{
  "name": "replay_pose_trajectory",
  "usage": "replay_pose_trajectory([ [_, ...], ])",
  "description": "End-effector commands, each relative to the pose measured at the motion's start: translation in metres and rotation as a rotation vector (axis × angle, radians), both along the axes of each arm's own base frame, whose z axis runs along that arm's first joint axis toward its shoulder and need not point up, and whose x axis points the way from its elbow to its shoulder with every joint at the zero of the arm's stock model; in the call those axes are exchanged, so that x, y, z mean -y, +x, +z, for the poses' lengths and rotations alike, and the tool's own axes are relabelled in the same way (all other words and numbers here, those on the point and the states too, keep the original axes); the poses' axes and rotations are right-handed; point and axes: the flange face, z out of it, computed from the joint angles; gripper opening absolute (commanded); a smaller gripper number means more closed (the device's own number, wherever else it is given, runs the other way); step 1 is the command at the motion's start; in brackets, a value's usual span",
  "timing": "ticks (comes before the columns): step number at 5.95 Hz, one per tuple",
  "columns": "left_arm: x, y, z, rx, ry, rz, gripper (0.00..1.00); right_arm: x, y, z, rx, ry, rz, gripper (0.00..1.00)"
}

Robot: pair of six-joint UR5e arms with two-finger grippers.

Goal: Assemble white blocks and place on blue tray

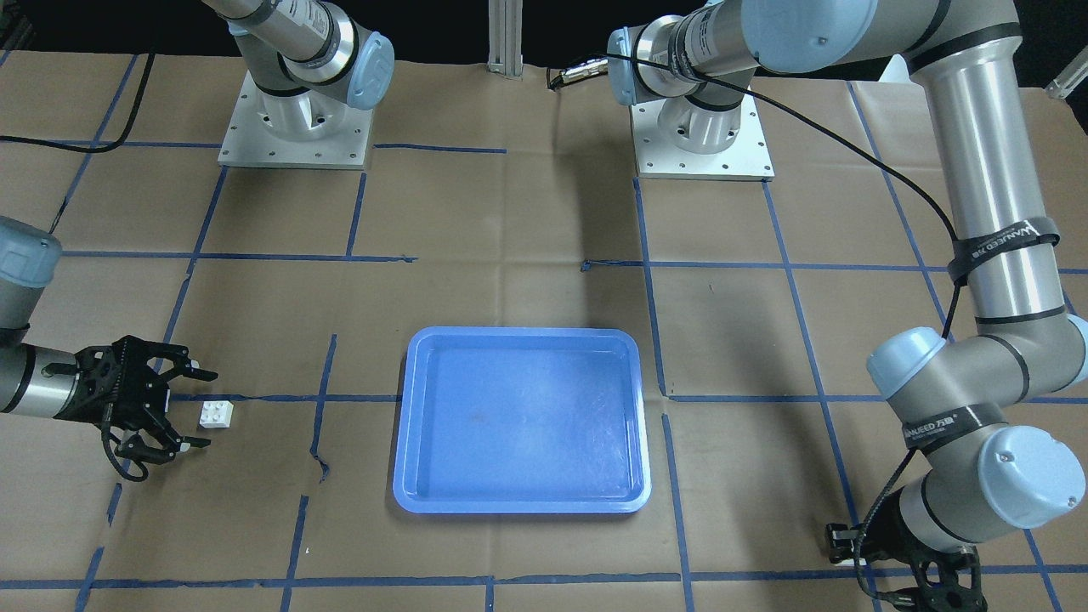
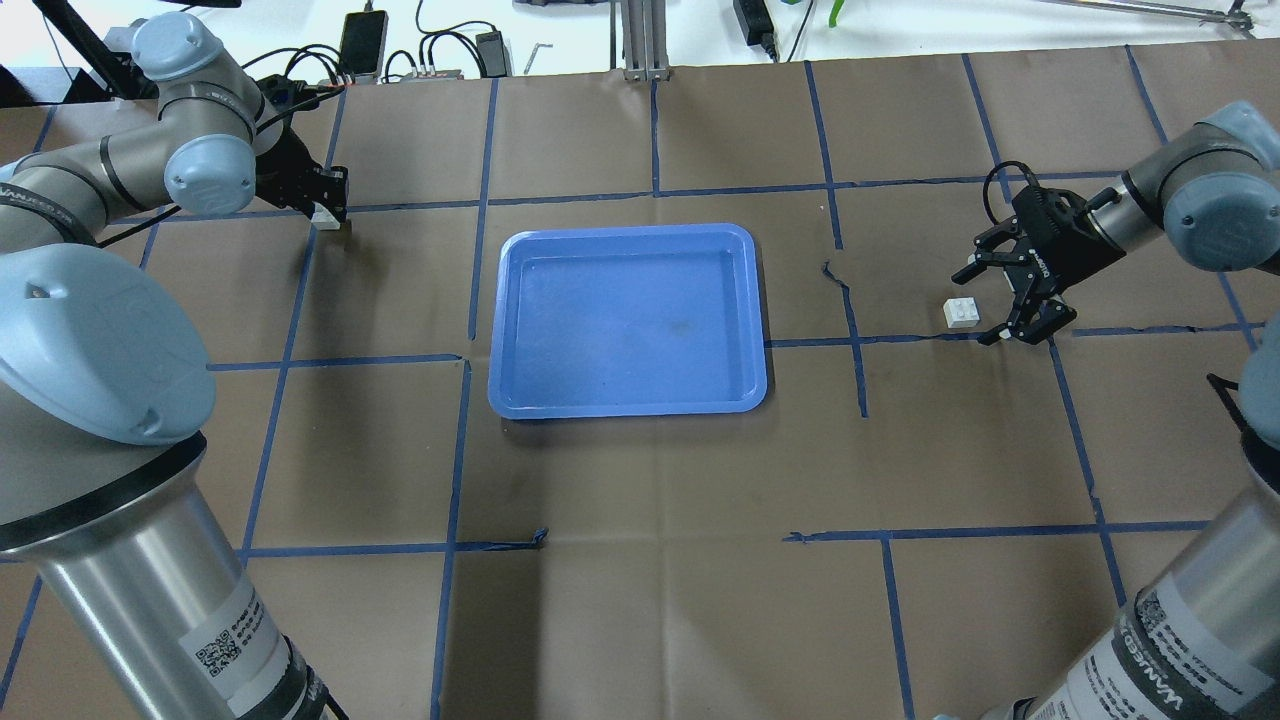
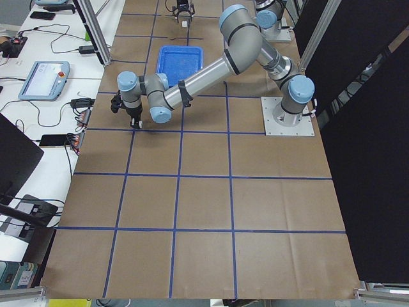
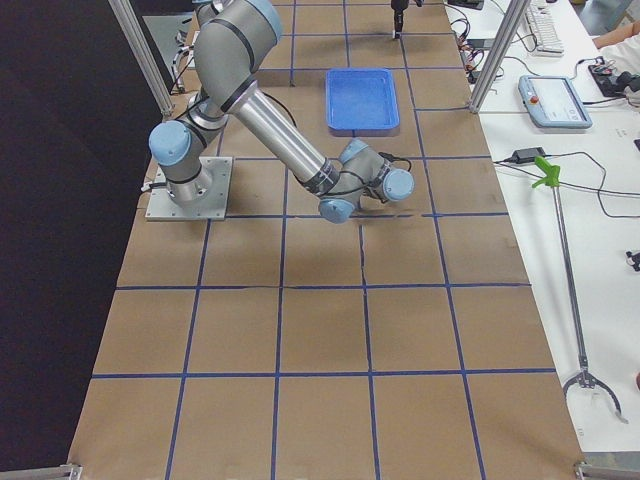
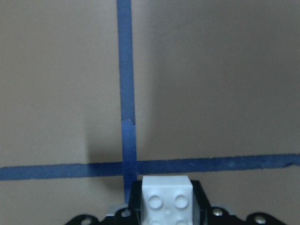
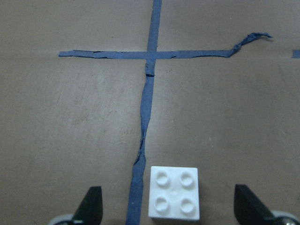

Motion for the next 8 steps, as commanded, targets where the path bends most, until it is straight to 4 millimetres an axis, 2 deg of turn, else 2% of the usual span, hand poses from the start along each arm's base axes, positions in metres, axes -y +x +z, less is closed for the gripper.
replay_pose_trajectory([
  [1, -0.028, -0.108, 0.037, 0.004, 0.022, -0.143, 0.04, 0.000, 0.000, 0.000, -0.002, 0.001, -0.002, 0.77],
  [2, -0.055, -0.161, 0.042, 0.001, 0.068, -0.219, 0.04, 0.000, 0.000, 0.000, -0.002, -0.001, -0.001, 0.56],
  [3, -0.077, -0.207, 0.055, 0.000, 0.084, -0.303, 0.04, 0.001, -0.001, 0.002, -0.003, -0.004, -0.001, 0.45],
  [4, -0.094, -0.266, 0.063, 0.007, 0.075, -0.421, 0.04, 0.004, -0.003, 0.005, -0.020, -0.030, 0.000, 0.33],
  [5, -0.114, -0.323, 0.069, 0.021, 0.057, -0.579, 0.04, 0.007, -0.004, 0.007, -0.033, -0.054, 0.000, 0.26],
  [6, -0.127, -0.355, 0.072, 0.032, 0.040, -0.738, 0.04, 0.010, -0.005, 0.016, -0.041, -0.069, -0.002, 0.23],
  [7, -0.134, -0.368, 0.072, 0.041, 0.030, -0.931, 0.04, 0.014, -0.007, 0.034, -0.055, -0.090, -0.013, 0.22],
  [8, -0.137, -0.369, 0.066, 0.049, 0.027, -1.161, 0.04, 0.013, -0.006, 0.073, -0.083, -0.129, -0.036, 0.22],
])
